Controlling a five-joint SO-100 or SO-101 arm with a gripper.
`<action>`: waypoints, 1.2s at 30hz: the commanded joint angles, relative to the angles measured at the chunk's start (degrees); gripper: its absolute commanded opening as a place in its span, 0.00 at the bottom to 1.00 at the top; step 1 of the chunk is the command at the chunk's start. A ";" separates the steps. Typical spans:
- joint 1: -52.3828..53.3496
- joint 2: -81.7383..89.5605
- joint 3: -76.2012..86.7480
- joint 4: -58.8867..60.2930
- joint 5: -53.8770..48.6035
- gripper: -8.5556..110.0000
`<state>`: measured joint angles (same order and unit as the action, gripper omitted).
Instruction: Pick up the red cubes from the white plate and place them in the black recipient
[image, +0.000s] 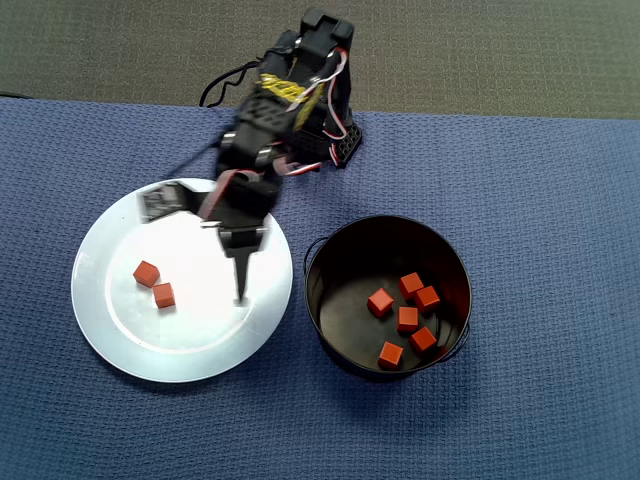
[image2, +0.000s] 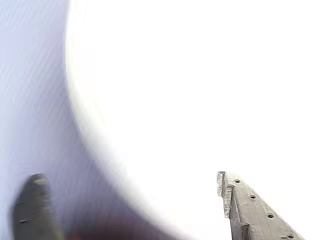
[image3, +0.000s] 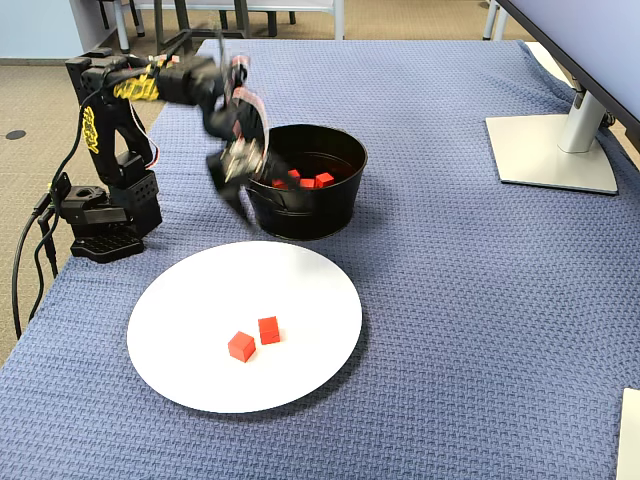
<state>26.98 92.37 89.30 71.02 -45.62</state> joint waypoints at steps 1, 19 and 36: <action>7.56 -4.83 -1.49 -5.80 -4.57 0.35; 12.04 -26.28 -13.80 -10.46 -3.34 0.31; 10.63 -36.47 -27.16 -4.13 -1.49 0.27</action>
<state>39.02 55.37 66.53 66.09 -48.34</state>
